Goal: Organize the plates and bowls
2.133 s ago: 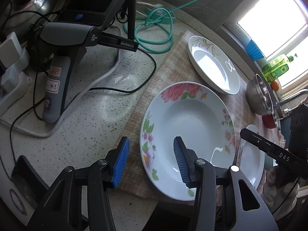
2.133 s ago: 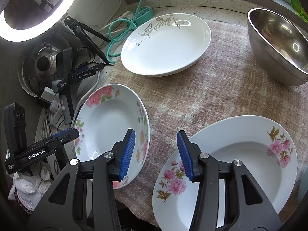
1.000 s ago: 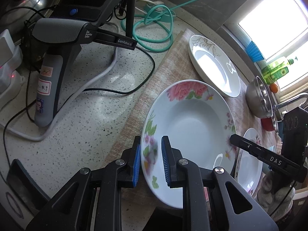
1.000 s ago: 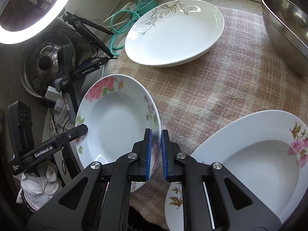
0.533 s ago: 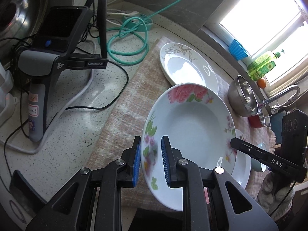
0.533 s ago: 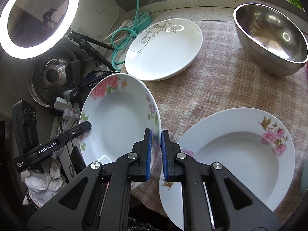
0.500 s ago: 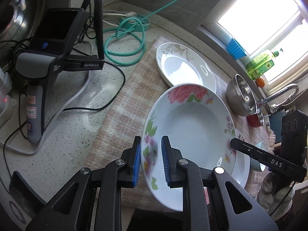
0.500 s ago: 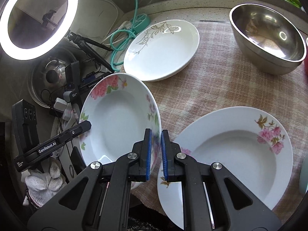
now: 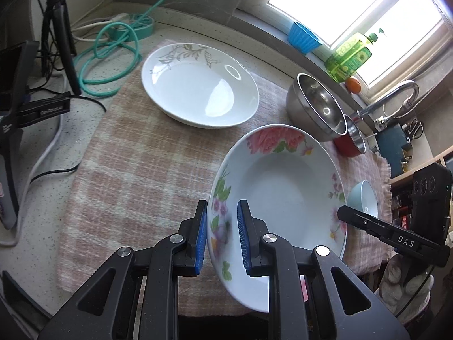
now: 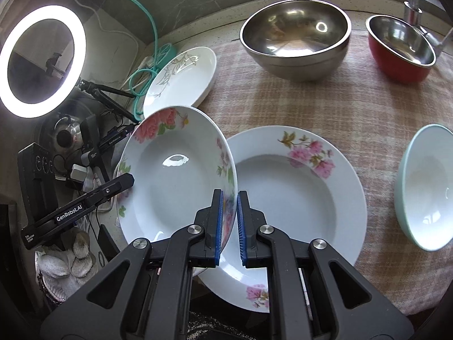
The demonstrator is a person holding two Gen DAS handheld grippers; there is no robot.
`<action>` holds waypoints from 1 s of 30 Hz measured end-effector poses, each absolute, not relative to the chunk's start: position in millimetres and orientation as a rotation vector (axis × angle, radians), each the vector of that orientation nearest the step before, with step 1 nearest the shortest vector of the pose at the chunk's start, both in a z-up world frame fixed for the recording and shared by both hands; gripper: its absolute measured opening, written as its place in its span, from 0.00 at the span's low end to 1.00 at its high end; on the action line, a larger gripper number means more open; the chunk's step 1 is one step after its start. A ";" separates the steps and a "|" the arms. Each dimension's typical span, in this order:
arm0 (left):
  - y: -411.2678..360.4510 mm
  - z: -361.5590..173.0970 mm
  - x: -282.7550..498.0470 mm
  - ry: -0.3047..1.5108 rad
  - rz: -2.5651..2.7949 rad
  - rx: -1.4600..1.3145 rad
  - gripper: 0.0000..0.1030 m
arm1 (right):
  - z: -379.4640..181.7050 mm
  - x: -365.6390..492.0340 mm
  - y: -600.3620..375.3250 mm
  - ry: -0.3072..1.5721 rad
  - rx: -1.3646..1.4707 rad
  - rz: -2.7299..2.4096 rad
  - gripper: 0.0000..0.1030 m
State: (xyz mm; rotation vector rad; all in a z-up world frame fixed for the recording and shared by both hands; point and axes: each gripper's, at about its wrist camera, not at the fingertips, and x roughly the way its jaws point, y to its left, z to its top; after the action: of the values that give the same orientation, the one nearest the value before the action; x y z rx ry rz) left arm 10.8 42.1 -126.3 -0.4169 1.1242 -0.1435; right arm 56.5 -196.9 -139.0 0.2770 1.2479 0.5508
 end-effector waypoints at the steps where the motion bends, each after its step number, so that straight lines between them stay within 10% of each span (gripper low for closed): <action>1: 36.3 -127.0 12.5 1.130 -0.155 -0.410 0.18 | -140.0 55.6 -203.8 1.249 0.283 0.539 0.10; 30: -43.1 -154.7 24.7 1.239 -0.281 -0.256 0.18 | -176.7 35.1 -278.5 1.317 0.327 0.367 0.10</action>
State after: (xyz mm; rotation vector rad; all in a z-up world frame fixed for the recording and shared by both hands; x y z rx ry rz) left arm 24.7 -43.1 -154.7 -0.2558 1.2394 -0.2811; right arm 35.1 -278.5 -176.7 0.3271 1.3165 0.3668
